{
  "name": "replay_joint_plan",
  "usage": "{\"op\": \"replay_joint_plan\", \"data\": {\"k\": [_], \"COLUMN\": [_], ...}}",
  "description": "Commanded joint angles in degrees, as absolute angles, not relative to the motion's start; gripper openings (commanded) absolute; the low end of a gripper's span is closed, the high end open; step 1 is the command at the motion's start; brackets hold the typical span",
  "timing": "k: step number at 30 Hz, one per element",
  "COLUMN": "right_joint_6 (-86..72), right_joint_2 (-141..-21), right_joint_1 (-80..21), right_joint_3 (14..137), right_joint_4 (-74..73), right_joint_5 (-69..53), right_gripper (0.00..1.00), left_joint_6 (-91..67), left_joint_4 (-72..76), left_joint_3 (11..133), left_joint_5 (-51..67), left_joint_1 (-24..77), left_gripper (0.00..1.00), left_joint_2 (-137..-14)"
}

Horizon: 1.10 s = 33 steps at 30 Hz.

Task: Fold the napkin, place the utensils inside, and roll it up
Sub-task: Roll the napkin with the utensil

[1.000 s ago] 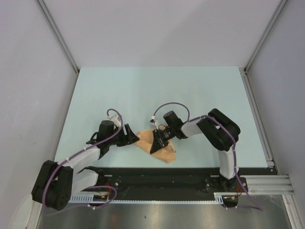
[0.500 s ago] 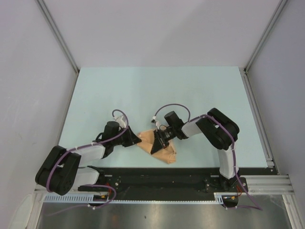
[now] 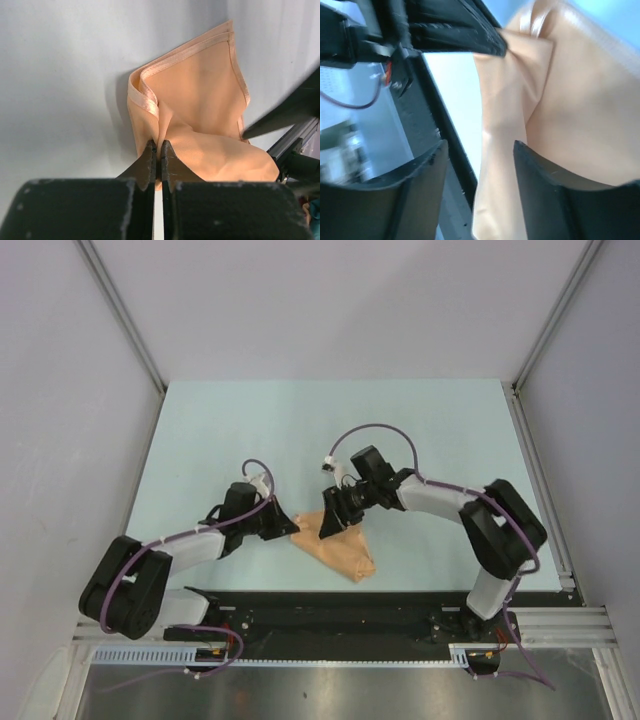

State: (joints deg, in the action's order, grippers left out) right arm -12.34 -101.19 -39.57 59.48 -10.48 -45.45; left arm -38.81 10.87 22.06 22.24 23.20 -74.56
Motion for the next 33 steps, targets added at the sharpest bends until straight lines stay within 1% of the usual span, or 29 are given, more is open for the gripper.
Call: {"op": "replay_joint_plan", "data": {"k": [1,6,8,11,20,24,29,33], "right_joint_6": [-4.49,-0.10,1.22,3.25,5.36,5.19,5.10,4.49], "right_joint_2": [-92.56,-88.86,-89.12,-90.08,-94.22,-93.17,-92.02,-95.09], "right_joint_1": [-45.51,-57.54,-60.19,-63.45,-65.04,-66.18,-66.97,-66.54], "right_joint_3": [61.00,56.79,56.17,55.20,54.05,53.26,53.09,53.61], "right_joint_4": [-18.02,-12.66,-11.00,-9.15,-6.77,-4.66,-4.22,-5.62], "right_joint_5": [-26.05,-4.27,2.85,7.89,5.45,6.50,4.75,4.92], "right_gripper": [0.63,0.66,0.67,0.67,0.66,0.65,0.65,0.66], "left_joint_6": [-35.86,-34.89,-34.63,-34.19,-33.84,-33.31,-32.87,-32.87], "left_joint_4": [5.98,5.01,4.83,4.40,3.60,2.99,2.90,2.99], "left_joint_3": [26.36,28.30,29.09,29.88,31.02,31.38,31.90,32.17], "left_joint_5": [22.50,23.73,24.34,24.70,24.79,24.70,24.96,25.14], "left_joint_1": [23.64,23.55,23.56,23.55,23.56,23.55,23.55,23.64], "left_gripper": [0.00,0.00,0.00,0.00,0.00,0.00,0.00,0.00], "left_joint_2": [-76.81,-80.06,-80.77,-81.65,-82.79,-83.23,-84.20,-84.29]}}
